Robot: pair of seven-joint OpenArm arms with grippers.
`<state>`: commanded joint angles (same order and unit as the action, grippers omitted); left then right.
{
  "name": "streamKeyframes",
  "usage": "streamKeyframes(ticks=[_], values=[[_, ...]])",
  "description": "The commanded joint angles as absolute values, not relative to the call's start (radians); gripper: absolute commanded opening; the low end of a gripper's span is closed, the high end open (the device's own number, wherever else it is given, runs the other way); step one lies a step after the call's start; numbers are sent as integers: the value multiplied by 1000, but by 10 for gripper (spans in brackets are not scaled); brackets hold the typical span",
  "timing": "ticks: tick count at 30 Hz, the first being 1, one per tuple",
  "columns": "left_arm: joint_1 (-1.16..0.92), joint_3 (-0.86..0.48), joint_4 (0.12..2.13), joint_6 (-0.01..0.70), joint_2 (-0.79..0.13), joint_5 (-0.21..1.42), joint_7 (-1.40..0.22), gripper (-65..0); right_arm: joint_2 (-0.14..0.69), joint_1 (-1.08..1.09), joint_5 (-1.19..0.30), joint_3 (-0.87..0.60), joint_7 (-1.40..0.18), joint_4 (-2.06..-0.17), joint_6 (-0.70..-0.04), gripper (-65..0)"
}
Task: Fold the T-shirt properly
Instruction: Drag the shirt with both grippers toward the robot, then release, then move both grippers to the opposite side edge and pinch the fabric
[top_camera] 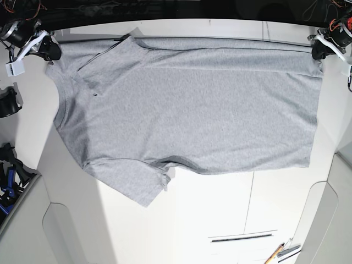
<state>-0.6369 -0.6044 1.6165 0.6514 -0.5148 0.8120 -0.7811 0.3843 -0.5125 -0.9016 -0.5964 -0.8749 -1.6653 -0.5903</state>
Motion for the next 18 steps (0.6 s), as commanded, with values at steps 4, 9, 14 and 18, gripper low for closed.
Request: streamKeyframes(ticks=[4, 9, 14, 18], values=[[-637, -604, 1617, 651, -515, 812, -782, -634, 384, -510, -900, -596, -872, -1665, -587, -570], [-635, -604, 1617, 654, -516, 811, -782, -402, 384, -505, -897, -602, -855, -1665, -587, -376], [-634, -650, 1617, 685, -516, 814, -777, -400, 384, -488, -898, -673, -801, -1665, -587, -374], [-634, -754, 1617, 685, -516, 881, -774, -302, 385, -400, -890, -717, -802, -1665, -587, -374]])
